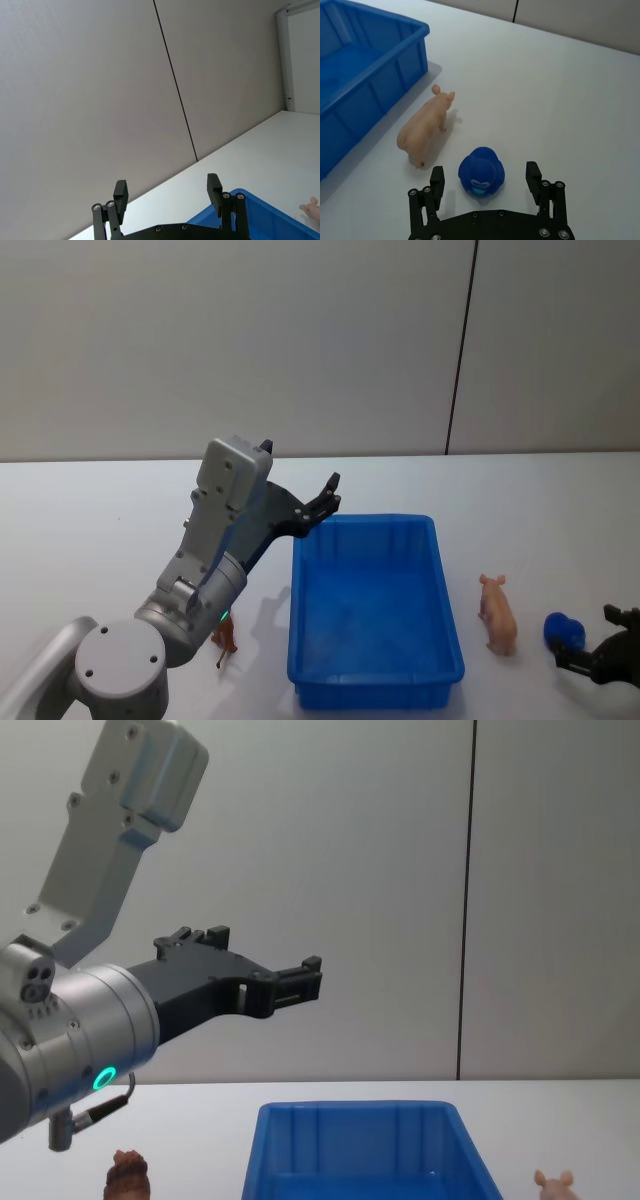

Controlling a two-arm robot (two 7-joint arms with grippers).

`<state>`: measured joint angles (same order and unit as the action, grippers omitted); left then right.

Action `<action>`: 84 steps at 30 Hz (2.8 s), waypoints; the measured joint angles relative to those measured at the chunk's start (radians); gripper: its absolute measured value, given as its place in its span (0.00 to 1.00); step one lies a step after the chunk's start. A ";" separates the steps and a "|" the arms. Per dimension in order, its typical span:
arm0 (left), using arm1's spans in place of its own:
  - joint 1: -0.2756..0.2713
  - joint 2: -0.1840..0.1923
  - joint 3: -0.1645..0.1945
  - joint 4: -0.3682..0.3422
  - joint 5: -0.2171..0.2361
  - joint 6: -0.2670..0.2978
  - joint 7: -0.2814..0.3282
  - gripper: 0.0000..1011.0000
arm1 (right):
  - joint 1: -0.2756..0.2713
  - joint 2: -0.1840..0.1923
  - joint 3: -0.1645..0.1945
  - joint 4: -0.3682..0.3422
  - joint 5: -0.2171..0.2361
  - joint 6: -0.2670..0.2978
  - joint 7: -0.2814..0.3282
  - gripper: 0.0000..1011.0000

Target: Pick up the two dolls from the table and place them into the box.

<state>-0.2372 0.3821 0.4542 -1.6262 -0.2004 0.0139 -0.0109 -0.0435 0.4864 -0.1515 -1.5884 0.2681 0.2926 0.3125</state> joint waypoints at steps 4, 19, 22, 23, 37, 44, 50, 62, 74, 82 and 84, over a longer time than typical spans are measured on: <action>0.000 0.000 0.000 0.000 0.000 0.000 0.000 0.99 | 0.001 -0.002 -0.002 0.014 0.000 0.006 0.004 0.99; 0.000 0.000 0.000 0.000 0.000 0.000 0.000 0.99 | 0.023 -0.028 -0.019 0.056 0.014 -0.005 0.020 0.83; 0.000 0.000 0.000 0.000 0.000 0.000 0.000 0.99 | 0.028 -0.033 -0.022 0.063 0.015 -0.009 0.021 0.75; 0.000 0.000 0.000 0.000 0.000 0.000 0.000 0.99 | 0.029 -0.035 -0.023 0.064 0.015 -0.010 0.021 0.73; 0.000 0.000 0.000 0.000 0.000 0.000 0.000 0.99 | 0.043 -0.049 -0.031 0.086 0.012 -0.018 0.006 0.31; 0.000 0.000 0.000 0.000 0.000 0.000 0.000 0.99 | 0.043 -0.050 -0.030 0.083 0.014 -0.037 -0.008 0.26; 0.000 0.000 0.000 0.000 0.000 0.000 0.000 0.99 | 0.044 -0.050 -0.025 0.062 0.018 -0.068 -0.020 0.22; 0.000 0.000 0.000 0.000 0.000 0.000 0.000 0.99 | 0.071 -0.055 -0.020 -0.012 0.007 -0.116 -0.026 0.16; 0.000 0.000 0.000 0.000 0.000 0.000 0.000 0.99 | 0.154 -0.095 -0.042 -0.053 -0.005 -0.104 0.058 0.10; 0.000 0.000 0.000 0.000 0.000 0.000 0.000 0.99 | 0.205 -0.134 -0.075 -0.028 -0.020 -0.065 0.128 0.07; 0.000 0.000 0.000 0.000 0.000 0.000 0.000 0.99 | 0.212 -0.142 -0.082 -0.020 -0.026 -0.058 0.139 0.07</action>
<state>-0.2372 0.3821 0.4543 -1.6262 -0.2004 0.0138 -0.0109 0.1688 0.3445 -0.2335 -1.6088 0.2422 0.2344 0.4517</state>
